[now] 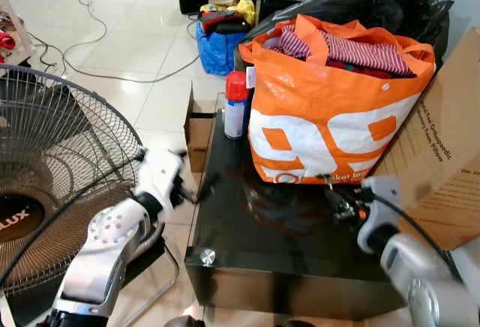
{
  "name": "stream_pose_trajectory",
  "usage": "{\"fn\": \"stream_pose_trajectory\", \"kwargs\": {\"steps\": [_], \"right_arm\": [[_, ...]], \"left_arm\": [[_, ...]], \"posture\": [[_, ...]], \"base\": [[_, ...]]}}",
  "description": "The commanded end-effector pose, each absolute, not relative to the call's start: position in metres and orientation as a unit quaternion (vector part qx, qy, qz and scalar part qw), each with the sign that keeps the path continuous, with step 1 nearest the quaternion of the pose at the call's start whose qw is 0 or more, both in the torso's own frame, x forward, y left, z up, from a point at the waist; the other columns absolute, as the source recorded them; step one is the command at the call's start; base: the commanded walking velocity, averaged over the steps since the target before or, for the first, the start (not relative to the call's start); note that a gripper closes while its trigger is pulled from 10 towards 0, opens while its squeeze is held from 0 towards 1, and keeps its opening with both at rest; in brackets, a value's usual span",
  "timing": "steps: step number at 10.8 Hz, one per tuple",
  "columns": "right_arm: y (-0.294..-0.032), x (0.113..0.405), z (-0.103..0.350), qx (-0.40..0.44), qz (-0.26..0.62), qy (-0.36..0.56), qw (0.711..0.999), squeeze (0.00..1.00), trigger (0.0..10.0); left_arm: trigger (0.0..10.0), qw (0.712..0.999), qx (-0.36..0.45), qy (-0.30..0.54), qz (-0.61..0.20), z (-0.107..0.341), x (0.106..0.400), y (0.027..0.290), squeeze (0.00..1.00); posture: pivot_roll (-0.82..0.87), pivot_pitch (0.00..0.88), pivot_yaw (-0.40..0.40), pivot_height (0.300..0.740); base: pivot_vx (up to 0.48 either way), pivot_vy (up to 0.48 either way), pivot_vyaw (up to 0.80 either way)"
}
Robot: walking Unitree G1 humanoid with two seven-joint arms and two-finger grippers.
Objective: Hang keys on a hook
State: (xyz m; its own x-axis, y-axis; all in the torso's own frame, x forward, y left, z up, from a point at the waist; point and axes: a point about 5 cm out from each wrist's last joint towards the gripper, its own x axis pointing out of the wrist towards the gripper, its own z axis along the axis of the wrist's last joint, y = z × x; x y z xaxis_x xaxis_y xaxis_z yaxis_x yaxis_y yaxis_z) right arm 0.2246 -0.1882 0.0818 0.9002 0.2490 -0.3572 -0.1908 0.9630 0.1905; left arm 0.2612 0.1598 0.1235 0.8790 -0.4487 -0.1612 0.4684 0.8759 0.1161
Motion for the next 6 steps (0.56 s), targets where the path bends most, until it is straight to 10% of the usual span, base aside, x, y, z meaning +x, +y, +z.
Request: {"fn": "stream_pose_trajectory", "kwargs": {"steps": [1,6], "right_arm": [[-0.19,0.224,0.089,0.077,0.094,0.179,0.976,0.0,10.0],[-0.181,0.226,0.1,0.043,0.059,0.147,0.987,0.0,10.0]], "left_arm": [[10.0,0.97,0.081,0.059,-0.219,0.123,0.262,0.161,0.62],[10.0,0.97,0.113,0.052,-0.211,0.12,0.269,0.154,0.62]], "posture": [[-0.09,0.0,-0.001,0.732],[-0.1,0.0,0.012,0.732]], "base": [[0.0,0.0,0.0],[0.0,0.0,0.0]]}}
